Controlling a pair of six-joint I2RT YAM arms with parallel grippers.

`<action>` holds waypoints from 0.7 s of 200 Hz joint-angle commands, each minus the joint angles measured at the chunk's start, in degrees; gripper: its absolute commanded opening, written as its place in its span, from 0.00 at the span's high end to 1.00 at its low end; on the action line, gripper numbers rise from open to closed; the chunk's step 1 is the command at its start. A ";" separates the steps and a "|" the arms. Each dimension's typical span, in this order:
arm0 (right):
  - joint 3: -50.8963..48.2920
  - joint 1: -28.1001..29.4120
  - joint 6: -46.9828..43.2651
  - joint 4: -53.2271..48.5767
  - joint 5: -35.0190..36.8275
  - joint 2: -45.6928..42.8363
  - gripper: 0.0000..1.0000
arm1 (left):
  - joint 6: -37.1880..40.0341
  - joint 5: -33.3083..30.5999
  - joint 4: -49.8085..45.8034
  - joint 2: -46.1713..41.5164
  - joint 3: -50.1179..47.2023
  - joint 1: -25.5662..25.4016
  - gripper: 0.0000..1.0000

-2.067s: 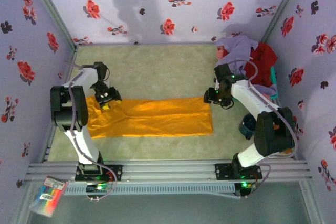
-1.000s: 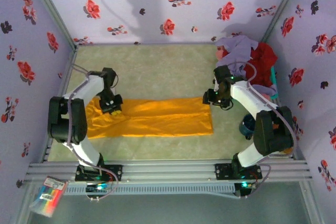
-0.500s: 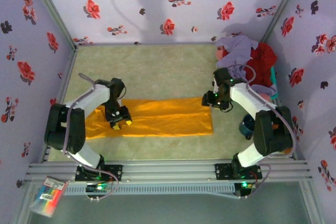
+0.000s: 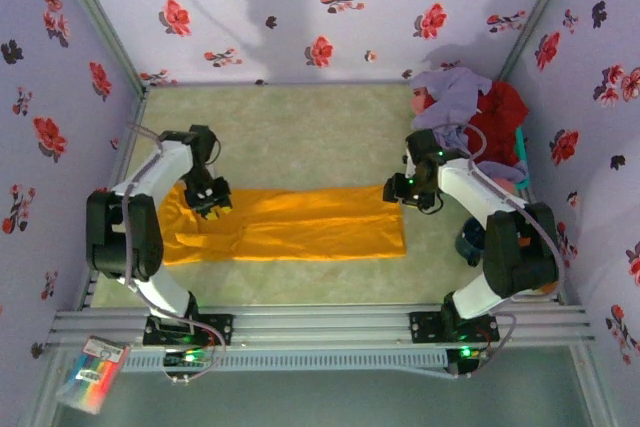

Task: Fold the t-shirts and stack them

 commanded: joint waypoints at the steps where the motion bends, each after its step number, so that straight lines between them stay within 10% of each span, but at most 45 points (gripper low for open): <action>1: 0.15 1.50 1.40 0.25 -1.39 -0.99 0.41 | 1.71 -1.83 4.15 2.21 0.03 4.31 0.80; 140: 3.50 5.80 2.81 0.99 -1.83 3.95 0.40 | 13.43 -16.42 -0.22 11.92 5.34 21.15 0.81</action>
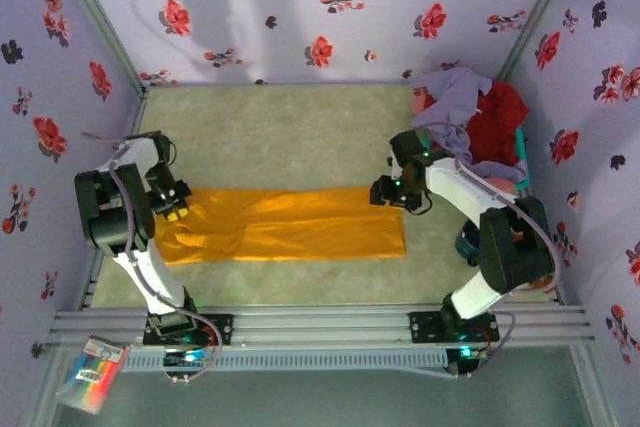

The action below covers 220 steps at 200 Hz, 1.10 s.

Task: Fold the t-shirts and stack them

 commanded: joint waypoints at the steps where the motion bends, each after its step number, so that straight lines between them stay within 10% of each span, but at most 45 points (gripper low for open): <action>1: 1.86 0.58 1.28 0.40 -0.57 1.52 0.40 | 3.21 -4.79 -3.91 0.88 2.60 3.22 0.81; 124: 7.64 5.84 4.95 3.79 -5.10 5.93 0.40 | -0.65 16.56 0.63 -11.53 -7.83 7.53 0.69; 156: 13.74 8.63 5.30 4.05 -7.53 12.06 0.46 | -4.73 20.22 4.44 -11.66 -7.37 5.63 0.92; 220: 16.45 9.35 9.48 6.71 -7.60 21.41 0.62 | -8.56 20.41 13.41 -4.15 -8.38 -1.16 0.94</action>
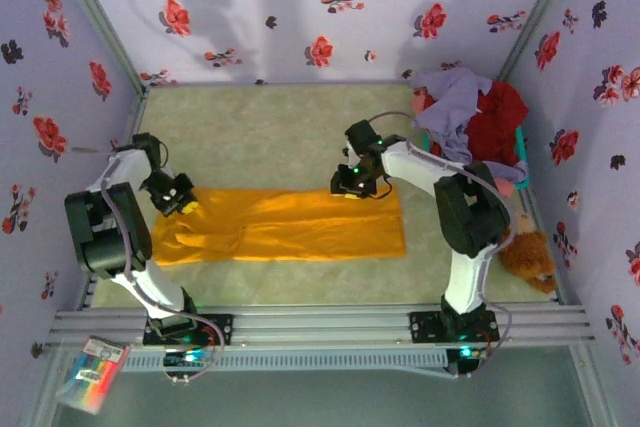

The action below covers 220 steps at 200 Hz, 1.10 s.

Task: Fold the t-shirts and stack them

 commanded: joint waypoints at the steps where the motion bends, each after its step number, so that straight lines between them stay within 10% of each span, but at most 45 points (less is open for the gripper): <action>1: 1.33 -0.08 3.04 0.36 0.50 2.71 0.62 | -2.38 1.32 4.05 4.31 -0.60 -1.86 0.93; 127: -4.54 -9.09 7.09 -0.16 13.23 1.26 0.61 | -1.52 5.52 1.39 25.16 23.22 -9.33 0.80; 220: -3.14 -4.29 2.30 -3.77 8.10 -7.15 0.51 | -1.33 2.49 -6.18 1.17 9.35 -6.50 0.58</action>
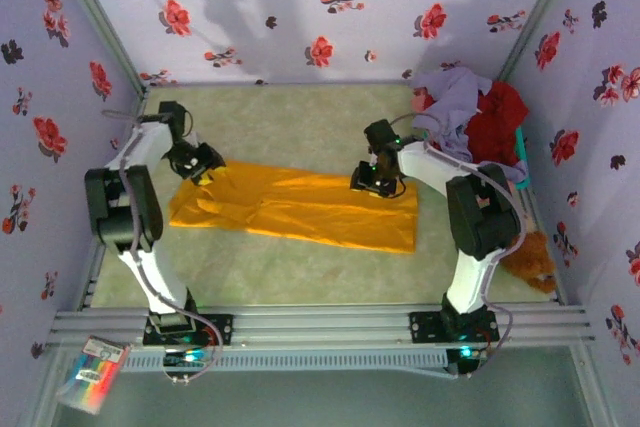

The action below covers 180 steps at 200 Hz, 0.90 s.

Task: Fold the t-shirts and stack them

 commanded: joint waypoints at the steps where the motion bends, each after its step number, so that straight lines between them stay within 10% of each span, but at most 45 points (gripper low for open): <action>1: 0.74 0.85 -1.10 -2.88 0.10 -2.94 0.51 | -0.34 -2.29 -4.04 -5.50 -6.62 1.90 0.58; 51: 0.70 1.24 -1.49 -3.70 -0.50 -4.10 0.50 | -2.46 1.24 3.98 -11.78 -18.80 7.82 0.72; 180: -0.76 1.24 -2.03 -4.72 -0.08 -5.25 0.50 | 0.98 0.56 7.30 -2.31 -16.20 10.53 0.65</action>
